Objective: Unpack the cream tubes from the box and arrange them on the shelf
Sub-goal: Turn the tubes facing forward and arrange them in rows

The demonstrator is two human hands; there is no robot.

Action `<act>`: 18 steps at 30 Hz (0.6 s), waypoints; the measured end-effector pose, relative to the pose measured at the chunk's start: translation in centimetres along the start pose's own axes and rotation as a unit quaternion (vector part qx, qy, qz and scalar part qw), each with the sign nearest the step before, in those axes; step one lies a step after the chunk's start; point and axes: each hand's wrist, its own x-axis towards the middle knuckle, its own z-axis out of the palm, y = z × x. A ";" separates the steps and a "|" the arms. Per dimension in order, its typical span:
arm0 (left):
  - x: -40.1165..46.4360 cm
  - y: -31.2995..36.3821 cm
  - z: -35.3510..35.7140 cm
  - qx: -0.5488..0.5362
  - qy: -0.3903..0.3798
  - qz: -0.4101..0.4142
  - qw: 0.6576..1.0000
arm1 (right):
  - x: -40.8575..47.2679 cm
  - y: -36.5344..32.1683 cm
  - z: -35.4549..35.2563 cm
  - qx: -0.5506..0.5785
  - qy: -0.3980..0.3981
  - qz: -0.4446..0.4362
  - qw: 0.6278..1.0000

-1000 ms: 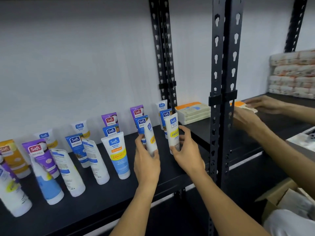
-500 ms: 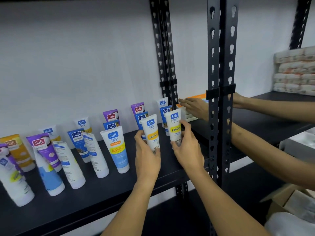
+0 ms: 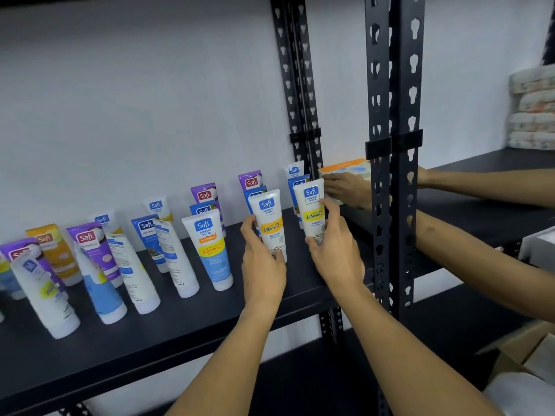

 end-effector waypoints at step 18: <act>-0.2 -0.3 -0.2 -0.008 -0.006 -0.002 1.000 | -0.2 0.3 0.0 0.006 0.020 -0.012 1.000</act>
